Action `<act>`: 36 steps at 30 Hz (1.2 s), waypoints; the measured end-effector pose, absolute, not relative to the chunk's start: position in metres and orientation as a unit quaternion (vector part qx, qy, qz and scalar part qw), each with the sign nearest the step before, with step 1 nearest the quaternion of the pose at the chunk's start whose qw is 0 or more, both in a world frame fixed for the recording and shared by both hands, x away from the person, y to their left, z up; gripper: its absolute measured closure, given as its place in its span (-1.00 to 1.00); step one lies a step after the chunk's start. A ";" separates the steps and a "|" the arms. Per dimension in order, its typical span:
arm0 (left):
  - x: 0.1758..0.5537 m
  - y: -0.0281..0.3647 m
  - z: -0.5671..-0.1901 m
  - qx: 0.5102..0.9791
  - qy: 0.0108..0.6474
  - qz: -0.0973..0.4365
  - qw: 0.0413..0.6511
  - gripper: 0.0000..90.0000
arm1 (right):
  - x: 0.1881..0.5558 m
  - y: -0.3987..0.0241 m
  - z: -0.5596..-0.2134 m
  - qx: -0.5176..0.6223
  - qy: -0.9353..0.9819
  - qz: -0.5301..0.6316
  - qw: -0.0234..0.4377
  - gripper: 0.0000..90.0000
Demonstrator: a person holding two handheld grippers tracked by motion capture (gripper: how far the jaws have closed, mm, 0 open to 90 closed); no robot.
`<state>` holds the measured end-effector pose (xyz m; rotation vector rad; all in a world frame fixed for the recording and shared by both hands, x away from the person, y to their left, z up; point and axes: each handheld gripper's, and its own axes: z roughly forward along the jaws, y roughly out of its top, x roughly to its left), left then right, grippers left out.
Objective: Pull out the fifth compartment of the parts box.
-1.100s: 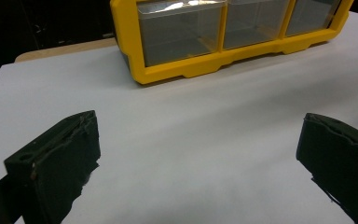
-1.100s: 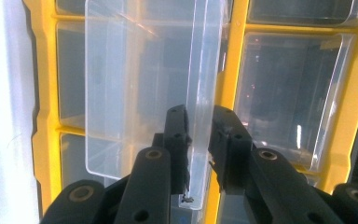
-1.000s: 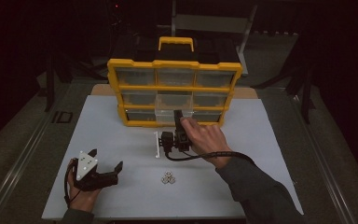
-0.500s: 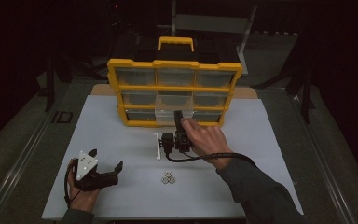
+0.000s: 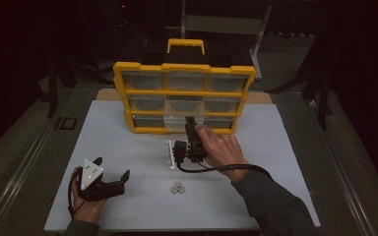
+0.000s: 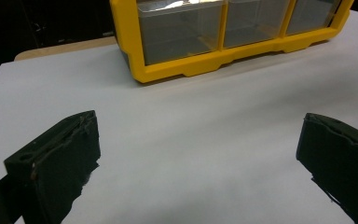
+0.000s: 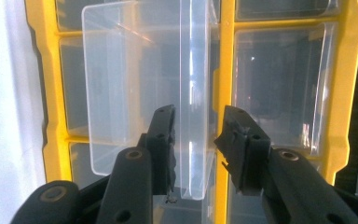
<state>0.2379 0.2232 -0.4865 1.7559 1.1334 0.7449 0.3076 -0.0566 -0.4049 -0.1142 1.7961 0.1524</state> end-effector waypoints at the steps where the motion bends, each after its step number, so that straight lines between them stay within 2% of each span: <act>1: 0.238 0.223 -0.487 0.709 0.457 0.300 0.445 -1.00 | 0.307 -0.058 -0.405 -0.048 0.781 0.069 0.619 0.40; 28: 0.238 0.223 -0.487 0.709 0.459 0.300 0.444 -1.00 | 0.290 -0.090 -0.410 0.031 0.788 0.152 0.595 0.30; 36: 0.238 0.223 -0.487 0.710 0.459 0.301 0.442 -1.00 | 0.286 -0.107 -0.418 0.081 0.808 0.196 0.549 0.28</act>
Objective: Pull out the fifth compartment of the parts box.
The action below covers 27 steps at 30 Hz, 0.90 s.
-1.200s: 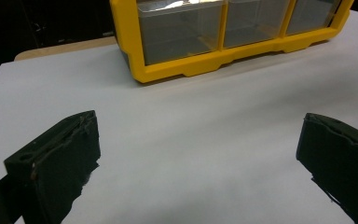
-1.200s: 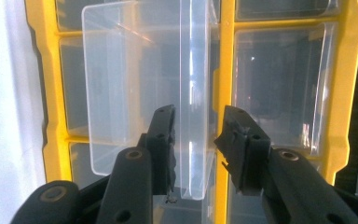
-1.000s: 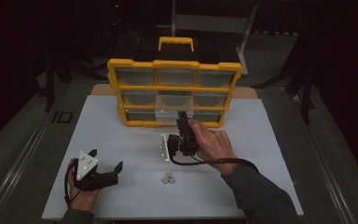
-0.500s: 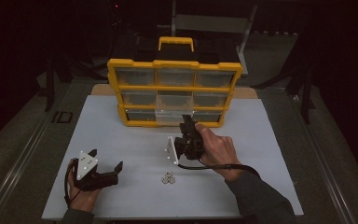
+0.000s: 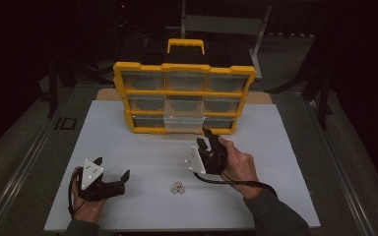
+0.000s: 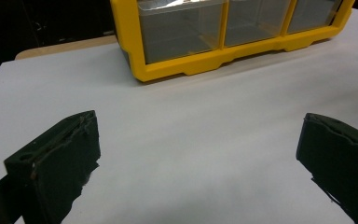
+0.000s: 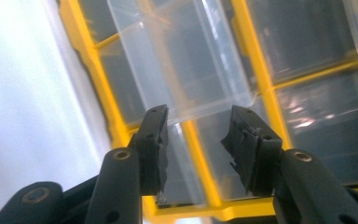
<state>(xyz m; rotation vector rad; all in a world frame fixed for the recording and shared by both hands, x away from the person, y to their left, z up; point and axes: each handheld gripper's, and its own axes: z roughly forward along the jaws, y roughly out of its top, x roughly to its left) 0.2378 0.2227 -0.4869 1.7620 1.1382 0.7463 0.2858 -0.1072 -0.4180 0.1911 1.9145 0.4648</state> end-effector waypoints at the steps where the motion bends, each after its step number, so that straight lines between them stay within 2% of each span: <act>1: 0.238 0.223 -0.487 0.710 0.459 0.301 0.442 -1.00 | 0.286 -0.108 -0.419 0.089 0.809 0.204 0.544 0.28; 9: 0.238 0.223 -0.487 0.709 0.459 0.301 0.443 -1.00 | 0.288 -0.117 -0.420 0.132 0.819 0.256 0.496 0.23; 17: 0.238 0.223 -0.487 0.707 0.460 0.300 0.446 -1.00 | 0.291 -0.123 -0.419 0.168 0.832 0.321 0.421 0.05; 24: 0.238 0.223 -0.487 0.708 0.460 0.300 0.443 -1.00 | 0.293 -0.129 -0.420 0.194 0.847 0.361 0.339 -0.03; 27: 0.238 0.222 -0.487 0.709 0.460 0.300 0.442 -1.00 | 0.294 -0.132 -0.421 0.203 0.847 0.373 0.318 -0.09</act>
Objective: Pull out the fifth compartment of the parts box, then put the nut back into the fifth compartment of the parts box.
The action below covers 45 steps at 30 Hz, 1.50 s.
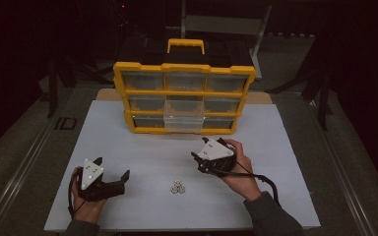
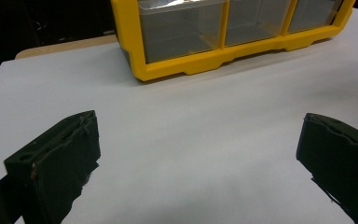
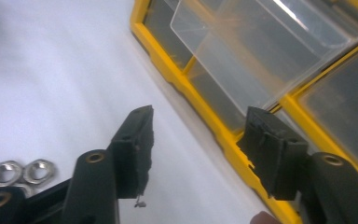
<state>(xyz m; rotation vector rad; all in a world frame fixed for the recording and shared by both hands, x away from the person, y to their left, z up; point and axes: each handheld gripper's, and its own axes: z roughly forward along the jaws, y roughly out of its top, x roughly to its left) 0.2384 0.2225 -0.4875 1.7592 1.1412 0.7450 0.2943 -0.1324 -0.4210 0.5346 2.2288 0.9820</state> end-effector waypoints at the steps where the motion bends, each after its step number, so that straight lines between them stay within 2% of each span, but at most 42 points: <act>1: 0.239 0.222 -0.488 0.709 0.460 0.301 0.442 -1.00 | 0.295 -0.133 -0.421 0.205 0.849 0.376 0.310 -0.10; 16: 0.239 0.223 -0.487 0.711 0.458 0.300 0.441 -1.00 | 0.293 -0.128 -0.429 0.222 0.861 0.397 0.228 -0.54; 26: 0.239 0.223 -0.487 0.710 0.458 0.300 0.443 -1.00 | 0.297 -0.129 -0.432 0.232 0.854 0.436 0.164 -0.60; 45: 0.238 0.223 -0.487 0.711 0.459 0.300 0.440 -1.00 | 0.296 -0.115 -0.448 0.217 0.871 0.417 0.141 -0.59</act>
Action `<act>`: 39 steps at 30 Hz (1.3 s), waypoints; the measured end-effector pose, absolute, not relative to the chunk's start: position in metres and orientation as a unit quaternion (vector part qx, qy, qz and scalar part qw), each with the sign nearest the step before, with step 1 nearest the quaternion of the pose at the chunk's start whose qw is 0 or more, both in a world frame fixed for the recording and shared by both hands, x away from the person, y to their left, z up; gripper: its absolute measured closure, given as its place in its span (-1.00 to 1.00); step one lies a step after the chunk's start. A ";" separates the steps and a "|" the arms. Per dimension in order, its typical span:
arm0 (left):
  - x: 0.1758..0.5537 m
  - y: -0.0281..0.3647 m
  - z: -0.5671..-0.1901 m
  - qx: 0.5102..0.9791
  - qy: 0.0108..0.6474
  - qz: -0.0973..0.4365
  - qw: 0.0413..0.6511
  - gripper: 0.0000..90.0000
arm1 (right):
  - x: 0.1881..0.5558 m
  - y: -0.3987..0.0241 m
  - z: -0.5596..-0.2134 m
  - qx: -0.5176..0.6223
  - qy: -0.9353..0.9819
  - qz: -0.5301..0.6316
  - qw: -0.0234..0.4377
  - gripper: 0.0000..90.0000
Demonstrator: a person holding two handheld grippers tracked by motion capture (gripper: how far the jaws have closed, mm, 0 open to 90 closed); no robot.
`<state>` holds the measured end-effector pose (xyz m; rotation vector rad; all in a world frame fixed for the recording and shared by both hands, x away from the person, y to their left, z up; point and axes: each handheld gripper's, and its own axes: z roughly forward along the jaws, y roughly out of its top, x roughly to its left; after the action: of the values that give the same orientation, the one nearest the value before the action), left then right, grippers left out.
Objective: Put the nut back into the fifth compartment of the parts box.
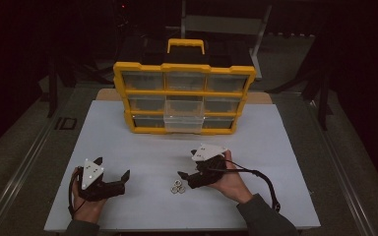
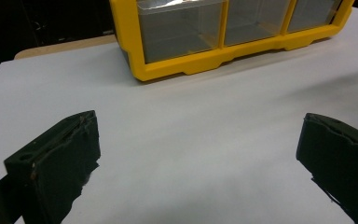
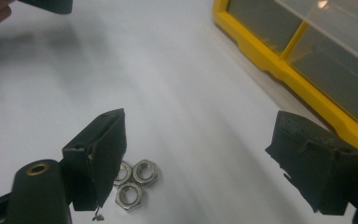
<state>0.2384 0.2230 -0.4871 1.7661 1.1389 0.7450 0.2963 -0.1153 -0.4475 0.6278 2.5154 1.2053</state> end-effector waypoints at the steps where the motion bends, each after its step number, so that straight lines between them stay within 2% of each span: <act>1: 0.238 0.223 -0.487 0.711 0.459 0.300 0.441 -1.00 | 0.296 -0.115 -0.448 0.218 0.871 0.417 0.140 -0.59; 17: 0.238 0.223 -0.487 0.712 0.458 0.300 0.440 -1.00 | 0.299 -0.105 -0.464 0.208 0.895 0.377 0.119 -0.54; 39: 0.239 0.223 -0.488 0.711 0.459 0.299 0.441 -1.00 | 0.310 -0.070 -0.490 0.222 0.920 0.304 0.104 -0.42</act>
<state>0.2386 0.2228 -0.4875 1.7663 1.1403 0.7413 0.3095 -0.0699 -0.4900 0.6556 2.7149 0.8972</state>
